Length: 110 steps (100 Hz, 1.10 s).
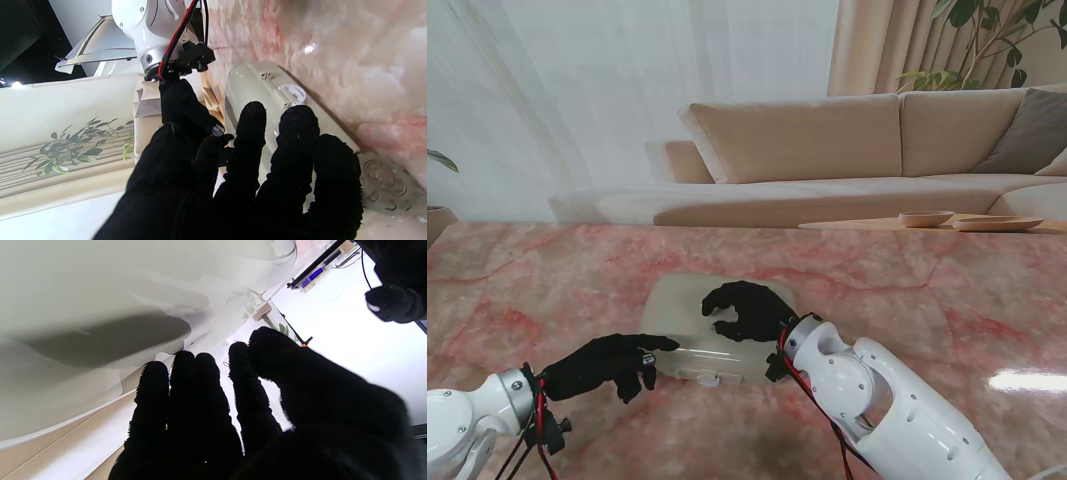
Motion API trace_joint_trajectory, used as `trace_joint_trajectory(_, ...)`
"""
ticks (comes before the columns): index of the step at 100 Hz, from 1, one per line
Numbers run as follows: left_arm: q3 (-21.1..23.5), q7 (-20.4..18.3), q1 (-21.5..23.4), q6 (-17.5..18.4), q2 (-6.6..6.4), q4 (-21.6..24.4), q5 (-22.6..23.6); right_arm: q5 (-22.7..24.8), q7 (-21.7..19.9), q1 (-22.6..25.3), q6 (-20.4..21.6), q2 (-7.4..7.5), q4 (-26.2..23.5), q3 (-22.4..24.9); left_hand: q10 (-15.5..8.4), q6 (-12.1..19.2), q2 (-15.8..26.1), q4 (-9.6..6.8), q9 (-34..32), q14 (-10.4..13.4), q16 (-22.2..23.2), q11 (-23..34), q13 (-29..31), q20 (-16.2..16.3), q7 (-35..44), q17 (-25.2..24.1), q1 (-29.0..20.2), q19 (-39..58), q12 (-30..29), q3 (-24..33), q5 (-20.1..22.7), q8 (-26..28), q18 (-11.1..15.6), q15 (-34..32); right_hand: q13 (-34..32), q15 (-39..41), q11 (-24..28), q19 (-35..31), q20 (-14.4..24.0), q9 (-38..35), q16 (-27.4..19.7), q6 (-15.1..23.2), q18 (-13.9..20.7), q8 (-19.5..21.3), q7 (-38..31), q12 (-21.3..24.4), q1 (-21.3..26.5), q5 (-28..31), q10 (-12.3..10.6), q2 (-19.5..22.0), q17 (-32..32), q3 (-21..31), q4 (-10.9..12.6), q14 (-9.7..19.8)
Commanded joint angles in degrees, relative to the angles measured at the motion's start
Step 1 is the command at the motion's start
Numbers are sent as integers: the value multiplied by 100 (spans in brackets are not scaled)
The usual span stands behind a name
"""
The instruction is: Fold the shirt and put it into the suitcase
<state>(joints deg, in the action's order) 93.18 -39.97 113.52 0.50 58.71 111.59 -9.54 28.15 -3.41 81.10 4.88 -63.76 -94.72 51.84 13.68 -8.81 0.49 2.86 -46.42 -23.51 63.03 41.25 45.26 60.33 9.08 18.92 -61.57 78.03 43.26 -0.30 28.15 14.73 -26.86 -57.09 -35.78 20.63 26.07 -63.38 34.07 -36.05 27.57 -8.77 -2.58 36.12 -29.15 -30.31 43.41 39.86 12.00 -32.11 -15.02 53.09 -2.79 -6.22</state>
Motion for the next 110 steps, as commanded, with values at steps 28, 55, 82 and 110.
trace_joint_trajectory(28, -306, -290, 89, -282, -104, -222, 43, -64, -316, 76, -126, 76, 383, -109, -977, -304, -241, -57, -949, 694, 218, 1891, 1559, 885, 7, 1639, -92, 1744, 894, -153, -50, -256, 138, -2201, -219, 306, 61, 210, -192, -102, 127, 68, -1072, 38, -53, -103, 72, -57, 261, -111, -205, -67, 147, -616)
trace_joint_trajectory(55, -612, -850, -210, -586, -246, -420, 157, -86, -366, 78, -181, 83, 382, -95, -1255, -685, -131, -62, -1235, 976, -21, 2335, 2026, 469, 60, 2236, -708, 2356, 909, -97, -265, -458, 323, -2715, -211, 303, 54, 210, -199, -98, 123, 59, -1081, 16, -86, -100, 36, -31, 272, -157, -195, -88, 145, -621)
trace_joint_trajectory(82, -1012, -1083, -602, -905, -314, -731, 262, -88, -420, 37, -180, 94, 425, -108, -1338, -1285, 30, -85, -1075, 983, -12, 2342, 1958, 427, -325, 2197, -1096, 2357, 904, -75, -1127, -706, 319, -2701, -208, 291, 53, 212, -205, -84, 113, 50, -1098, 9, -96, -95, 72, -13, 264, -225, -196, -75, 130, -620)
trace_joint_trajectory(110, -1334, -998, -877, -1240, -289, -1045, 216, -102, -455, 17, -179, 100, 458, -111, -1341, -1452, 140, -78, -1037, 1011, 66, 2413, 1976, 512, -430, 2273, -1111, 2513, 906, -122, -1412, -828, 325, -2834, -212, 290, 58, 211, -210, -79, 110, 50, -1097, 6, -111, -90, 58, 7, 269, -260, -197, -61, 123, -616)
